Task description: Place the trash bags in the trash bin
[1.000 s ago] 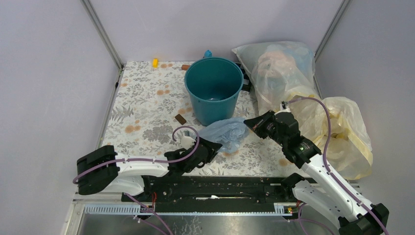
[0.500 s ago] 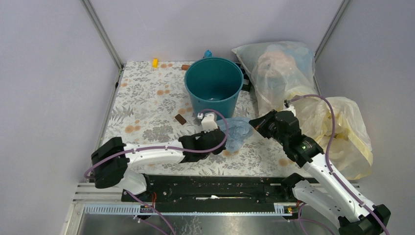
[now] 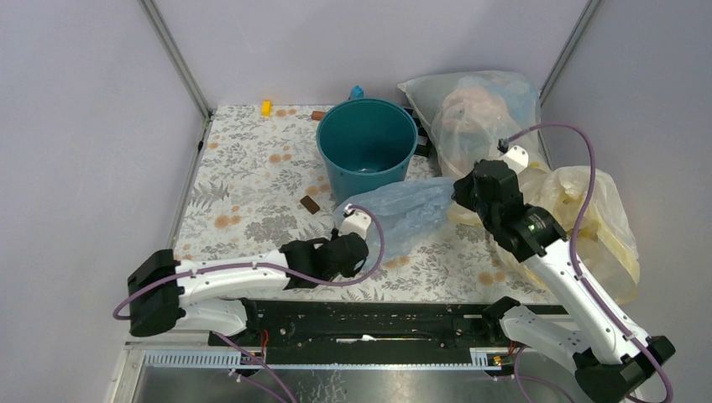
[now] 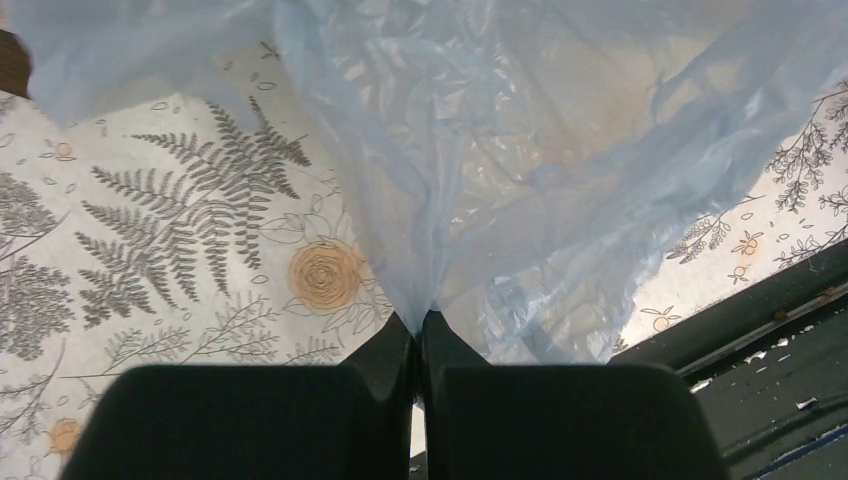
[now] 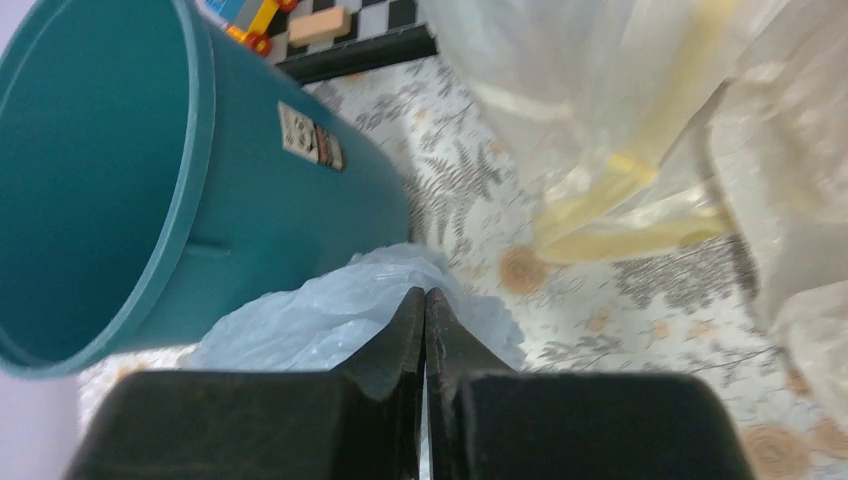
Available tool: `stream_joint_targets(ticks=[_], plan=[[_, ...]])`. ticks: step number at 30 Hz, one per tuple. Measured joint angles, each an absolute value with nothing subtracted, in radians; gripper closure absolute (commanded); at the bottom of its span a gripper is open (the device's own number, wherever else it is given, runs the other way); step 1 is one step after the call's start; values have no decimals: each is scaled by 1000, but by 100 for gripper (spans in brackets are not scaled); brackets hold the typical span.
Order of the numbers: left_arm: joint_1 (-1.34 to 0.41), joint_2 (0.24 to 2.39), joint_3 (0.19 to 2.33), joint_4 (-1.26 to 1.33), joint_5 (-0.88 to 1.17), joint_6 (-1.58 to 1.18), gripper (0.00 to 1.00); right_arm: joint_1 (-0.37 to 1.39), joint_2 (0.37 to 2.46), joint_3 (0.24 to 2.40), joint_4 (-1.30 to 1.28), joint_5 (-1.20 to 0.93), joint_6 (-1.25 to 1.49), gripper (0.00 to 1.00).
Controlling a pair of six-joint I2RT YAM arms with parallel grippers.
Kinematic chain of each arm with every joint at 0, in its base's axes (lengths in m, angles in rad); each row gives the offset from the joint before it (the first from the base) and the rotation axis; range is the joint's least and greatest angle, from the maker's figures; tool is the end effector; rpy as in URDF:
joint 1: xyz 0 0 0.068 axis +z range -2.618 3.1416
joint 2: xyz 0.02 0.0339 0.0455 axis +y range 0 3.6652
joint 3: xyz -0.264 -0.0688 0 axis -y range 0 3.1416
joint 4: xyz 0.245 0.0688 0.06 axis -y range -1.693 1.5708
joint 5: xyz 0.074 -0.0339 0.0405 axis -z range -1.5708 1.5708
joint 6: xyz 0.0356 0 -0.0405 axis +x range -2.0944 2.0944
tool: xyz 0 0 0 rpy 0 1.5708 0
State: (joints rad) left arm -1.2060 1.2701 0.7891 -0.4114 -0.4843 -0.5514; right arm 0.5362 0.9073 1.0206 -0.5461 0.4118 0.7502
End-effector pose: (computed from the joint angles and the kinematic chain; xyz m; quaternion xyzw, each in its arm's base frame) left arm 0.1057 -0.2304 0.2233 0.2188 0.8926 -0.1044 0.3802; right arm 0.1713 0.0852 0.3641 0.1976 0.8082 0.1785 0.5253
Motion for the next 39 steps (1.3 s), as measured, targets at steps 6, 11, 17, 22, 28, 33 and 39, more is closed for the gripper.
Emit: stream_joint_targets(ticks=[6,11,17,22,28,33,39], plan=[[-1109,1124,736,-425,-439,-527,100,535,1000,1158,-649,575,677,100],[-997,969,680,-438,-398,-558,100,509,995,1168,-709,710,677,100],[-891,864,670,-401,-319,-624,100,461,937,1125,-725,717,704,98],[-865,815,670,-413,-198,-616,100,437,906,1090,-658,568,556,86],[-860,744,695,-437,-23,-607,100,431,855,1042,-567,291,400,67],[-860,689,806,-446,102,-630,100,430,894,1012,-554,111,330,32],[-860,750,889,-413,218,-676,100,431,930,999,-554,-55,283,21]])
